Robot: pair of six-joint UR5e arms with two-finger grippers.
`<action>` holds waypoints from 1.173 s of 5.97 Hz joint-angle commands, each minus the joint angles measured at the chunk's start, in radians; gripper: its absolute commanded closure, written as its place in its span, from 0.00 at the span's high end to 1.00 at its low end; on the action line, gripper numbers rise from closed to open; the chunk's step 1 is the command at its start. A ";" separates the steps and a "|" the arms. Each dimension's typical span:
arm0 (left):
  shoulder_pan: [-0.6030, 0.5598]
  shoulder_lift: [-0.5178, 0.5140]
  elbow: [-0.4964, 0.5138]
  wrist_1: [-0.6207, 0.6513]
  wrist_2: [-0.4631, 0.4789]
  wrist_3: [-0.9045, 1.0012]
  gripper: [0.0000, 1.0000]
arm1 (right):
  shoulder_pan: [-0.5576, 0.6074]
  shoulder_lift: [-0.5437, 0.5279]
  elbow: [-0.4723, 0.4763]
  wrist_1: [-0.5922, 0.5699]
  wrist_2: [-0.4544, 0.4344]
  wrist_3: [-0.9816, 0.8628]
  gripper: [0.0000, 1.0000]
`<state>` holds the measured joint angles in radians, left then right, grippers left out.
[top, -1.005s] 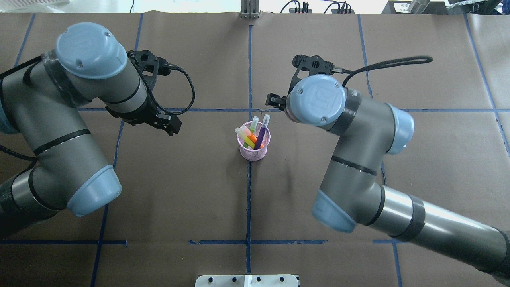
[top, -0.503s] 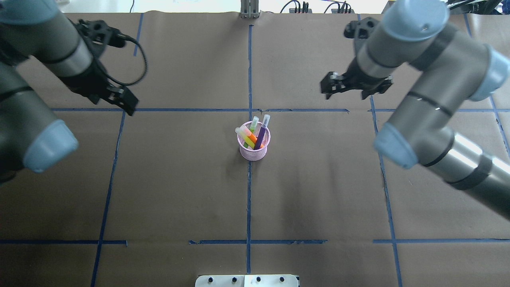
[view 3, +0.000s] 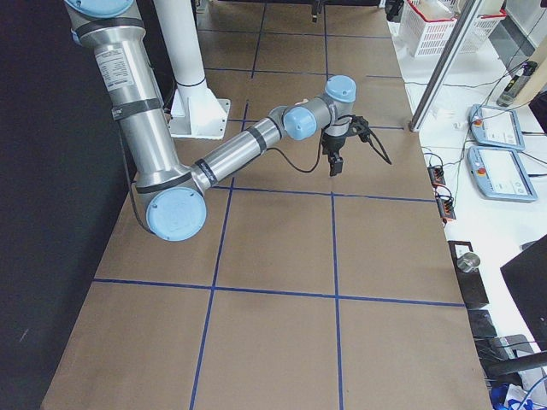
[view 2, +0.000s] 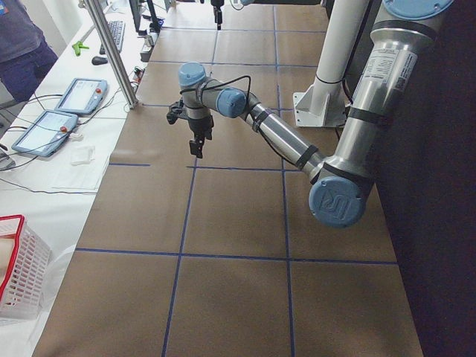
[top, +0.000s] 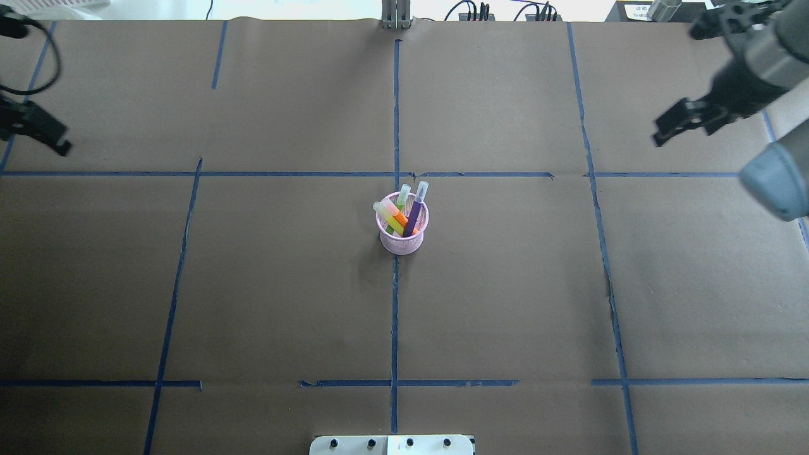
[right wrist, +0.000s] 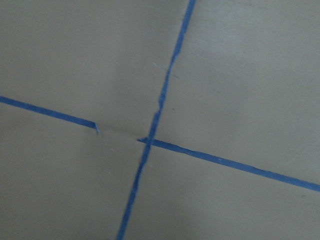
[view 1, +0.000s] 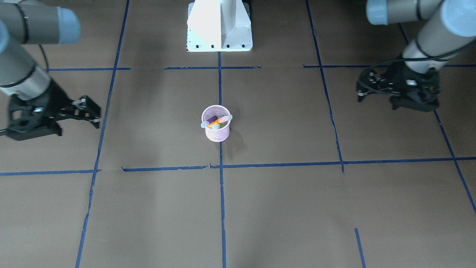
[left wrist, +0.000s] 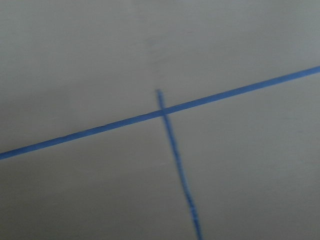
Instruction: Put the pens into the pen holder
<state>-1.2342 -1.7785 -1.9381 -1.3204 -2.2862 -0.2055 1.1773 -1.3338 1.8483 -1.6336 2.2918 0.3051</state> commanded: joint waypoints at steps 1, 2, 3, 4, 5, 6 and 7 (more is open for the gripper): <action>-0.172 0.126 0.022 0.000 -0.010 0.200 1.00 | 0.186 -0.169 -0.004 -0.002 0.043 -0.331 1.00; -0.254 0.204 0.060 -0.002 -0.100 0.309 1.00 | 0.279 -0.268 -0.007 -0.002 0.079 -0.469 1.00; -0.316 0.224 0.103 0.000 -0.151 0.380 1.00 | 0.354 -0.362 -0.008 -0.002 0.095 -0.515 1.00; -0.323 0.299 0.081 -0.002 -0.121 0.383 1.00 | 0.375 -0.452 -0.009 0.003 0.089 -0.509 1.00; -0.324 0.312 0.099 -0.025 -0.078 0.379 1.00 | 0.377 -0.461 -0.006 0.005 0.089 -0.511 1.00; -0.324 0.312 0.091 -0.022 -0.073 0.368 1.00 | 0.377 -0.455 -0.004 0.005 0.089 -0.503 1.00; -0.323 0.327 0.094 -0.019 -0.072 0.368 1.00 | 0.375 -0.452 -0.004 0.005 0.089 -0.503 1.00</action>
<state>-1.5575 -1.4633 -1.8451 -1.3405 -2.3625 0.1649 1.5525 -1.7868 1.8431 -1.6293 2.3807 -0.1993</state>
